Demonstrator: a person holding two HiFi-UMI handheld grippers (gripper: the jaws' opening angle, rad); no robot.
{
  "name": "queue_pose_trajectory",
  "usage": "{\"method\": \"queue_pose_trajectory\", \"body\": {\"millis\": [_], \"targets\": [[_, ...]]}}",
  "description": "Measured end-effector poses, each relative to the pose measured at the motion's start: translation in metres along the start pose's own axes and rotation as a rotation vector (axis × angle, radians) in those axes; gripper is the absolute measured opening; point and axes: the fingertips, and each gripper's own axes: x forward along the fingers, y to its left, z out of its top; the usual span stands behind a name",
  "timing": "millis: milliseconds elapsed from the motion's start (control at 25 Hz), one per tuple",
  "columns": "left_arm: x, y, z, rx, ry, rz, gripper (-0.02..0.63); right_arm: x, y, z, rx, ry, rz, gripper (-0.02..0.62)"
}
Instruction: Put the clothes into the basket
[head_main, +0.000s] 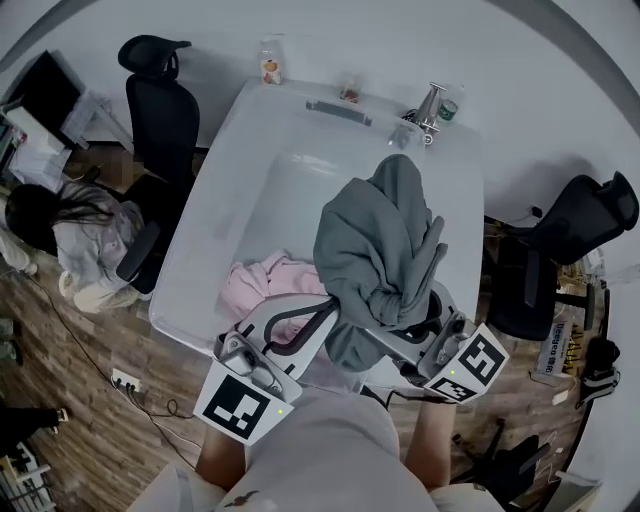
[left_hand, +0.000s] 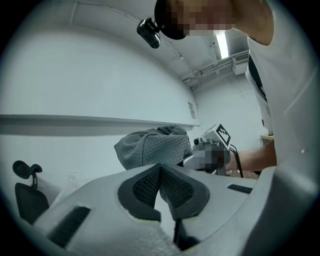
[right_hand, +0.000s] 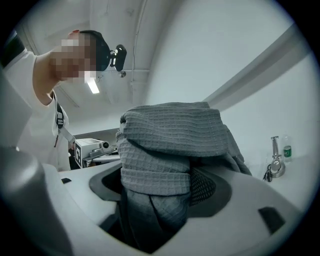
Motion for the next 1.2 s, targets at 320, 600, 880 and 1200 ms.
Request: {"method": "queue_pose_trajectory", "body": {"millis": [320,600,880,1200], "targets": [[-0.047,0.027,-0.015,-0.034,0.035,0.147,0.006,0.050,0.026,-0.012,-0.015,0.083,0.132,0.341],[-0.083,0.041,-0.034,-0.076,0.082,0.261,0.006,0.084,0.039,-0.049,0.007,0.220,0.208,0.341],[-0.119,0.049,-0.061,-0.144,0.115,0.360,0.006,0.109,0.051,-0.097,-0.036,0.415,0.239,0.341],[-0.140,0.053,-0.084,-0.214,0.139,0.427,0.006,0.129,0.058,-0.129,-0.050,0.539,0.270,0.341]]}}
